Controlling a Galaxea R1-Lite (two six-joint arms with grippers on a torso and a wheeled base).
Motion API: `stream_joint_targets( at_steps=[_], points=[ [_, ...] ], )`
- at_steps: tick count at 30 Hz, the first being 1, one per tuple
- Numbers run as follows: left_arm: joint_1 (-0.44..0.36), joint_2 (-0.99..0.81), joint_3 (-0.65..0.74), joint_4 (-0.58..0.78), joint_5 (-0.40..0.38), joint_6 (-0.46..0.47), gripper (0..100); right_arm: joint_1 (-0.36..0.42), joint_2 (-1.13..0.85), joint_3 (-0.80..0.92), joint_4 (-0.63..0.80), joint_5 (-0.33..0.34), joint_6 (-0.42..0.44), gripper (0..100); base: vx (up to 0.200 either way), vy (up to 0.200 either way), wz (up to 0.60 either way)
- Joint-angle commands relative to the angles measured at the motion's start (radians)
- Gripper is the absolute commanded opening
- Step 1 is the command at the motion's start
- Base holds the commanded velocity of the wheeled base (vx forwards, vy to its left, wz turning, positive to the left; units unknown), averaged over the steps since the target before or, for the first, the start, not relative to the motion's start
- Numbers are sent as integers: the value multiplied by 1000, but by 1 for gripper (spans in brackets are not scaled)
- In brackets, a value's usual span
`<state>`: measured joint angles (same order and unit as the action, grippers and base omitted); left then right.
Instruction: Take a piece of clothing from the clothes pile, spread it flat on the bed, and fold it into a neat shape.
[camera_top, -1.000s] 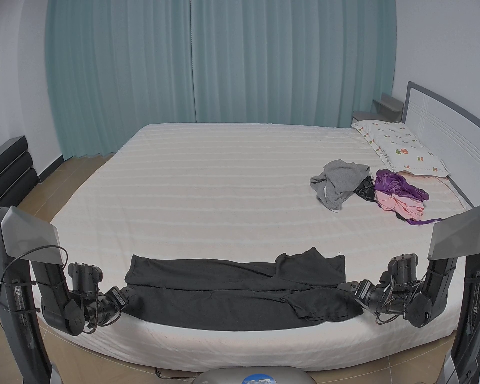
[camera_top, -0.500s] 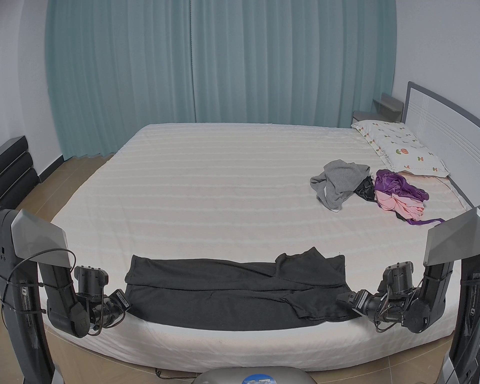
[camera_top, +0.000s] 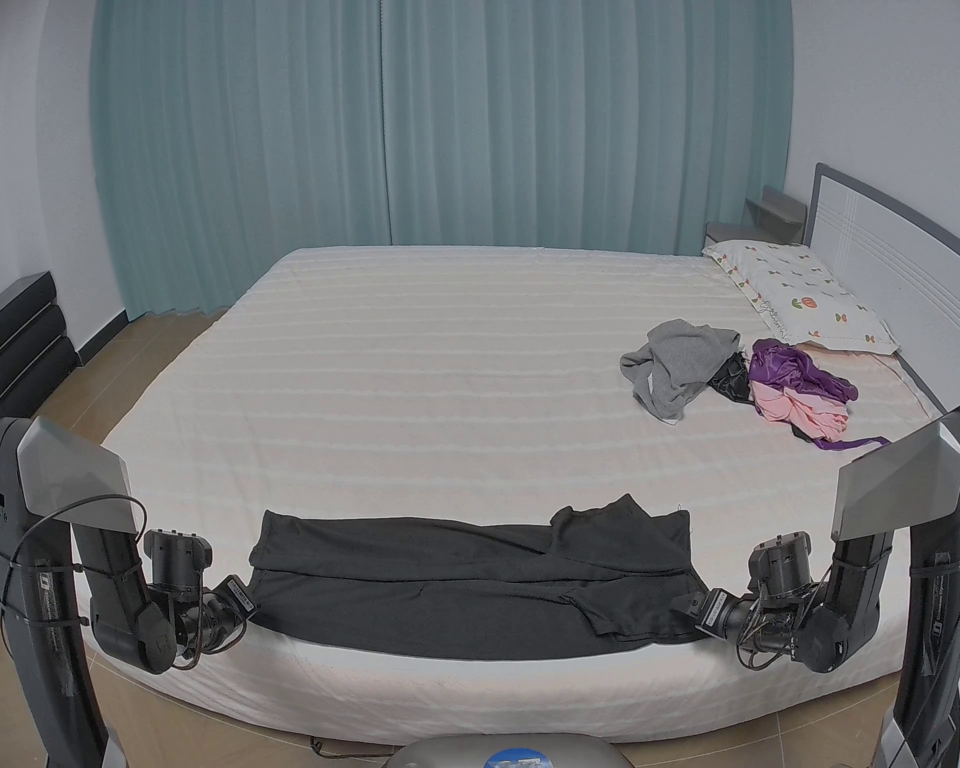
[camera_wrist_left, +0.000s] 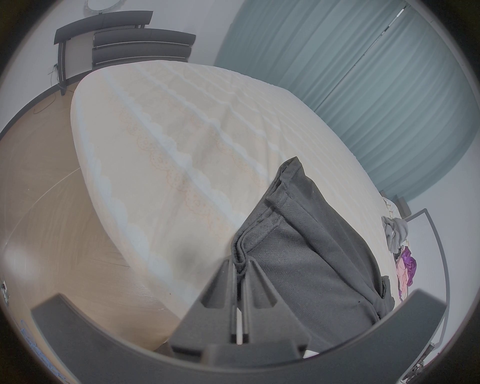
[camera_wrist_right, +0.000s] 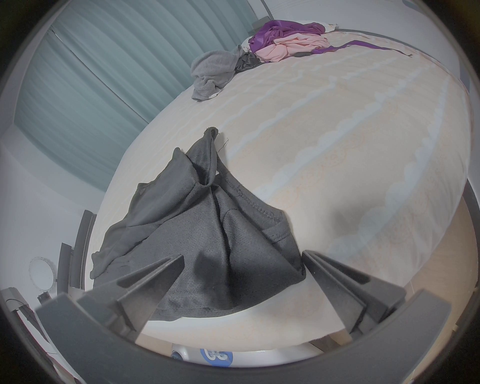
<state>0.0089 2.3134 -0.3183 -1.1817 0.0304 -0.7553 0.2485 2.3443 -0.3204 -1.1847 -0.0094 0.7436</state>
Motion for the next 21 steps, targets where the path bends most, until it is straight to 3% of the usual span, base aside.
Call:
stream_joint_targets(
  at_steps=[1, 4, 5, 21],
  points=[
    [0, 0, -1, 1, 0, -1, 0, 18, 7, -5, 2, -3, 2, 100, 0, 0, 0],
    [2, 0, -1, 1, 0, -1, 0, 18, 13, -19, 2, -3, 2, 100, 0, 0, 0],
    [0, 0, -1, 1, 0, -1, 0, 18, 13, -20, 2, -3, 2, 0, 0, 0, 0],
    [25, -52, 2, 2, 0, 1, 0, 12, -106, 44, 2, 0, 2, 0, 0, 0, 0]
  ],
)
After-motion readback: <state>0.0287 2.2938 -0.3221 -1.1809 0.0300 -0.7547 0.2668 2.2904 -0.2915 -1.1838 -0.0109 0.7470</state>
